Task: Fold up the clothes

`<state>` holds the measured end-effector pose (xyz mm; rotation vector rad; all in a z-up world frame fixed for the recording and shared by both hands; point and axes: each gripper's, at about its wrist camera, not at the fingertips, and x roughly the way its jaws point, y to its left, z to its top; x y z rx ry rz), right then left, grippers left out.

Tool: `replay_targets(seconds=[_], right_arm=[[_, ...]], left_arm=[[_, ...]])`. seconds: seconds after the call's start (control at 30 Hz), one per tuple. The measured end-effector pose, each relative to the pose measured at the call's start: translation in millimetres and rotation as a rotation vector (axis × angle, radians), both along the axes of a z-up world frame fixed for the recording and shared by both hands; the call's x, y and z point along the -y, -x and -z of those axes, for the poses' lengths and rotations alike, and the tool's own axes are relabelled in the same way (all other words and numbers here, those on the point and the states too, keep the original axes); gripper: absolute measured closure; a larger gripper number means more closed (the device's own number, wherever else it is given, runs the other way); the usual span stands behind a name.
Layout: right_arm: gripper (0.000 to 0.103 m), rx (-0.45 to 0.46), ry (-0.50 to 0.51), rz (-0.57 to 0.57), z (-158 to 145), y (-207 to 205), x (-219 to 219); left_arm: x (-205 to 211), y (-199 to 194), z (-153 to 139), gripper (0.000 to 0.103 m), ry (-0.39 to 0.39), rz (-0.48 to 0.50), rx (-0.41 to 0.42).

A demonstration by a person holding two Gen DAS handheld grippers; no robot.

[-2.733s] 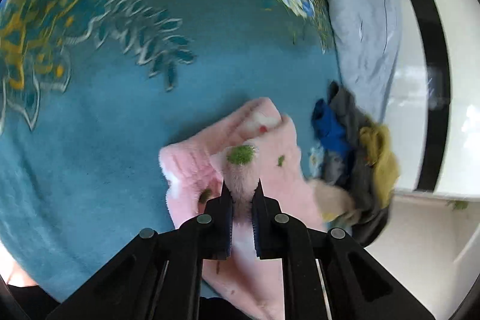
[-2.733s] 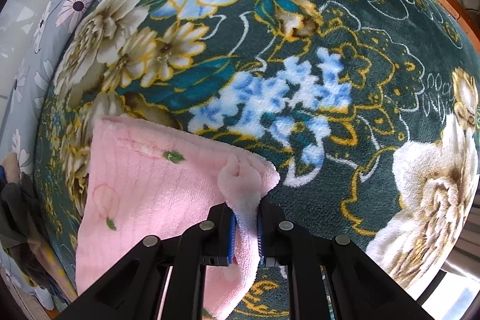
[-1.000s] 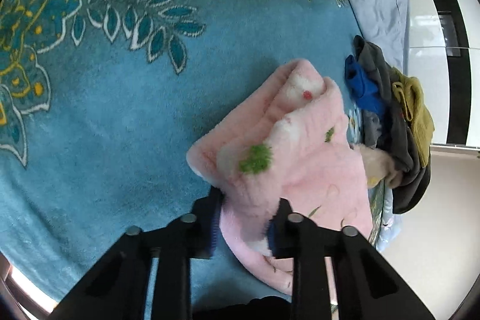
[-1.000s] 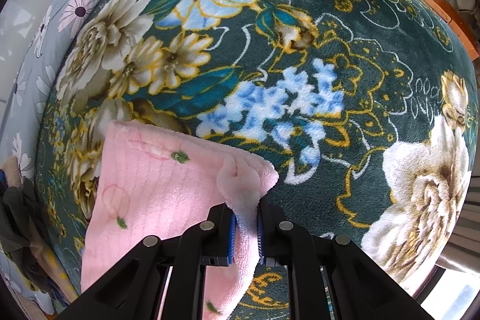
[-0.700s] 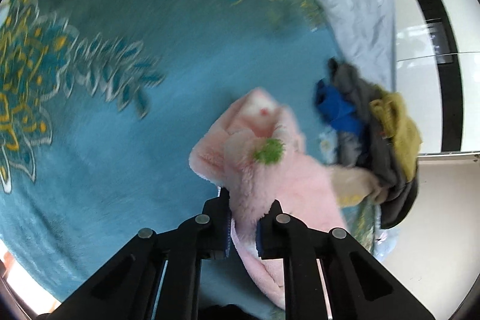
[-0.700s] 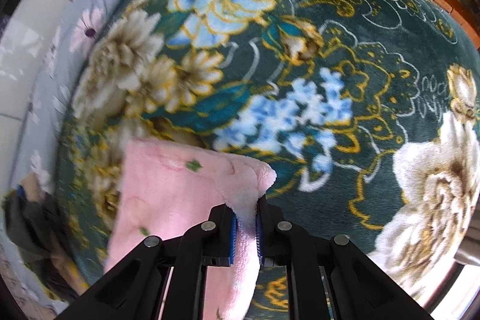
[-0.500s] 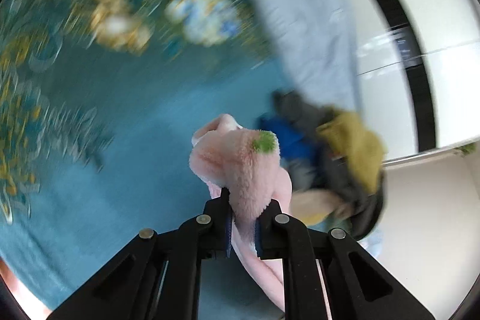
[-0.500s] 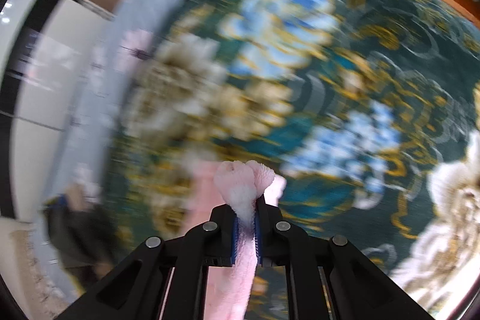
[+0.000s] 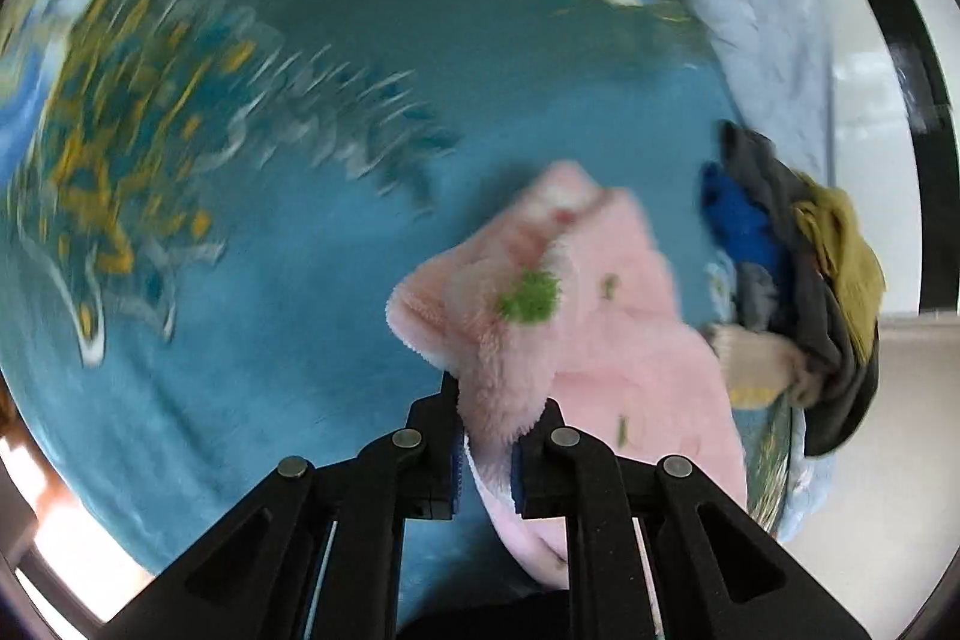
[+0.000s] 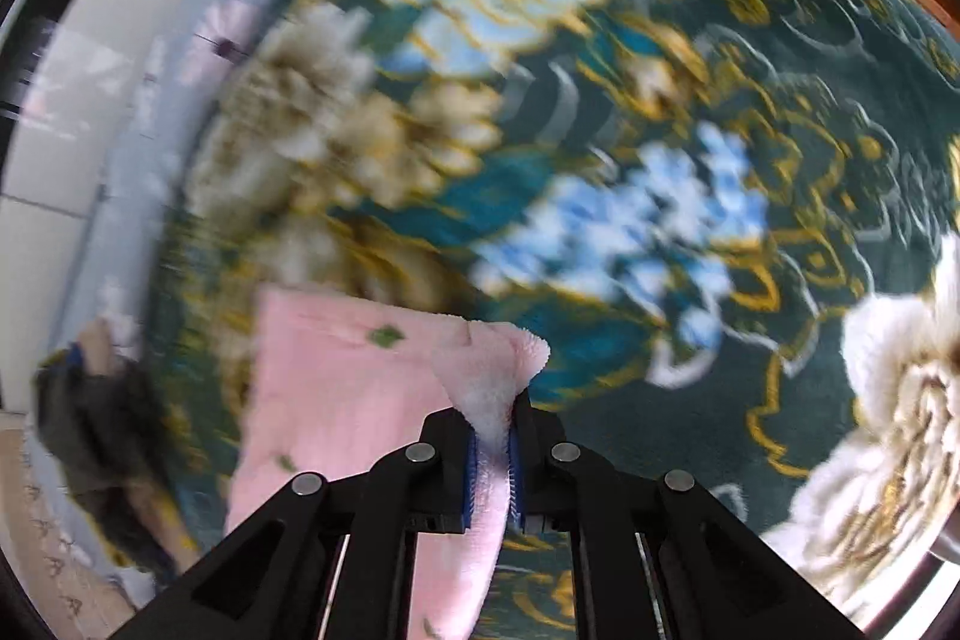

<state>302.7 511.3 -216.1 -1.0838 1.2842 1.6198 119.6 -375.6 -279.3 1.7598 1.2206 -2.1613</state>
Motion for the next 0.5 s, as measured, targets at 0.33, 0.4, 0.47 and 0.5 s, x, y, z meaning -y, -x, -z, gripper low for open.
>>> replay_targets(seconds=[0.33, 0.4, 0.47, 0.5], right_arm=[[0.094, 0.069, 0.008, 0.001, 12, -7, 0], [0.09, 0.076, 0.016, -0.009, 12, -5, -1], [0.09, 0.08, 0.023, -0.017, 12, -4, -3], [0.087, 0.078, 0.024, -0.014, 11, -4, -4]], left_arm=[[5, -10, 19, 0.09, -0.041, -0.091, 0.024], [6, -12, 22, 0.089, -0.054, -0.1, 0.018], [7, -13, 23, 0.085, -0.063, -0.102, 0.011], [7, -12, 22, 0.084, -0.064, -0.101, 0.01]])
